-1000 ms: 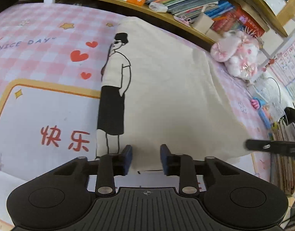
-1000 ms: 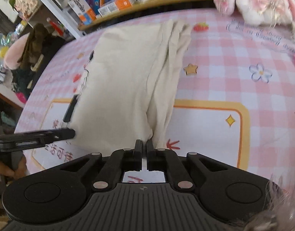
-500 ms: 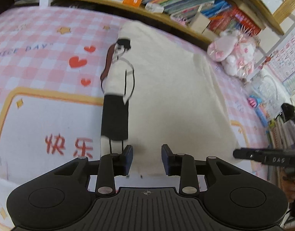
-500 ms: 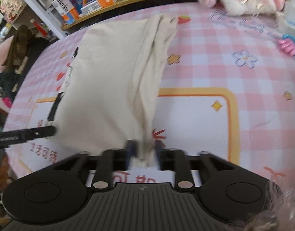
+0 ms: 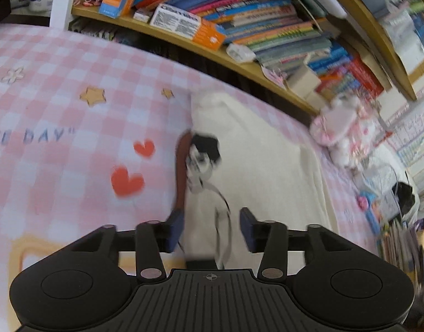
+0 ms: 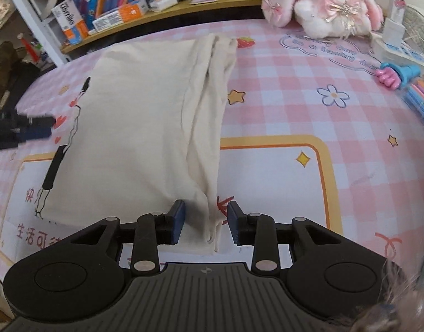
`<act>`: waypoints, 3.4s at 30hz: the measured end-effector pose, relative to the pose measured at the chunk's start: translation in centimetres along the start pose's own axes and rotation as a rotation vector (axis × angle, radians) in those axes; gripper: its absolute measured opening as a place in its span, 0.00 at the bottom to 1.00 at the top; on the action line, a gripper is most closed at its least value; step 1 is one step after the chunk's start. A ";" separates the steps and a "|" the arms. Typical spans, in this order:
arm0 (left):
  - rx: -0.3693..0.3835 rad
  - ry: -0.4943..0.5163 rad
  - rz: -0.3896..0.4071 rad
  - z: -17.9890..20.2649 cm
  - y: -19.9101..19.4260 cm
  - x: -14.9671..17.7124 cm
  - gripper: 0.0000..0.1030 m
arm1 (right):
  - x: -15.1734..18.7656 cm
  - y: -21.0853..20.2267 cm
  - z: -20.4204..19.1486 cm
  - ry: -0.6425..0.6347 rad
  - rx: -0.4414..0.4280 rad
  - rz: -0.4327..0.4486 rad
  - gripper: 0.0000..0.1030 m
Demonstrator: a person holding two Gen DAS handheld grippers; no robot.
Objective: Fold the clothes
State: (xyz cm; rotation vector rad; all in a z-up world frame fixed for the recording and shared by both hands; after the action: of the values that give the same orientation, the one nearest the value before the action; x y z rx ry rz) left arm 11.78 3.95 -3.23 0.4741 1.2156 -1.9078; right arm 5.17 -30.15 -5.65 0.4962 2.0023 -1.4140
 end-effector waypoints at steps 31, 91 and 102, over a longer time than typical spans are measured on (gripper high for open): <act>0.170 0.139 0.102 1.2 12.0 -7.5 0.15 | 0.9 0.0 -0.4 0.066 0.173 0.014 0.48; -0.198 -0.068 -0.020 1.8 -6.6 9.4 0.10 | 0.8 -0.3 1.3 0.112 -0.136 0.015 0.18; -0.207 0.225 0.126 5.8 -9.6 9.1 0.65 | 0.7 -0.2 2.0 0.191 -0.162 -0.013 0.27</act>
State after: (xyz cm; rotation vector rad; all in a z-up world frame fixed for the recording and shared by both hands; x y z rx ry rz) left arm -0.72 -3.03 -1.13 0.6499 1.4746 -1.6338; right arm 5.03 -32.10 -6.42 0.5653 2.2533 -1.2383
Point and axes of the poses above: each gripper's, at about its wrist camera, not at the fingertips, and y roughly the way its jaws point, z to its right, x to its underside, the point moved 6 cm from there along y, roughly the way its jaws point, and after that the axes turned 14 degrees about z, right-handed, at the moved point
